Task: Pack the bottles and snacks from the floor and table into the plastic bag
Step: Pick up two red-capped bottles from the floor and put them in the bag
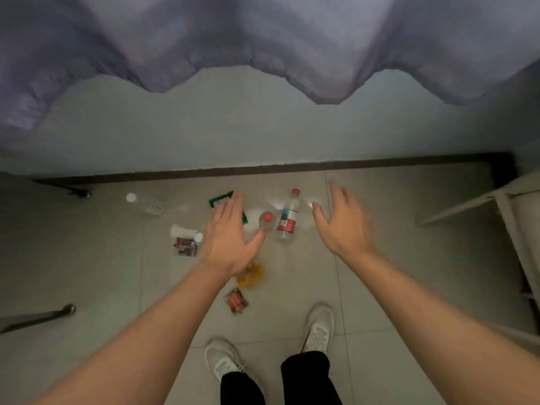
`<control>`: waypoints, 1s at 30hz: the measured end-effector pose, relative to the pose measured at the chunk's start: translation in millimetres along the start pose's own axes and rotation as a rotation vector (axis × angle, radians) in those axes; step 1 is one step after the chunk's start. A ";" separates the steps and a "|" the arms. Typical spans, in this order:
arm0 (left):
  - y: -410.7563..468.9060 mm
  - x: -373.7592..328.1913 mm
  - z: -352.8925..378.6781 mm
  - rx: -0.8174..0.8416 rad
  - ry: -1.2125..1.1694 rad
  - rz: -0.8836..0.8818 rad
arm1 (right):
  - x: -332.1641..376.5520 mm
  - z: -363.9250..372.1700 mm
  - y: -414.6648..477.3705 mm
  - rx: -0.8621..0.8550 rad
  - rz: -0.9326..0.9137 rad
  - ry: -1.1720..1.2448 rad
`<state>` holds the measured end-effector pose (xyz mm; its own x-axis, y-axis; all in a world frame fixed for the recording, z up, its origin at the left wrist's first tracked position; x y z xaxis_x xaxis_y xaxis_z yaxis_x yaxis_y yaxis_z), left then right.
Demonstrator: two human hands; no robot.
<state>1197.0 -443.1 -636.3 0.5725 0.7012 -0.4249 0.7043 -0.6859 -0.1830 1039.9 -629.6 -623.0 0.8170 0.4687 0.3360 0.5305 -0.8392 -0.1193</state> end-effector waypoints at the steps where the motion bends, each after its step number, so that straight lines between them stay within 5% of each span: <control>1: 1.0 10.1 23.2 -0.008 -0.019 -0.024 | -8.2 20.1 1.9 -0.018 -0.002 0.020; 12: 28.3 98.3 254.3 -0.049 -0.145 -0.196 | -81.1 232.4 28.8 -0.013 0.001 0.060; 30: 99.8 146.6 384.0 -0.101 -0.649 -0.251 | -127.5 429.5 92.8 0.077 0.330 0.157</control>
<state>1190.0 -483.4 -1057.4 0.0437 0.5567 -0.8296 0.8358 -0.4753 -0.2749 1082.1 -648.9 -1078.1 0.9053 0.1232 0.4065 0.2646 -0.9122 -0.3129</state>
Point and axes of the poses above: each hand's wrist, its own y-axis towards the middle knuckle, its own z-axis out of the palm, x = y × z, the point moved 8 cm from there along y, towards the middle knuckle, and after that the axes turned 10 degrees about -x, right-handed, at the moved point
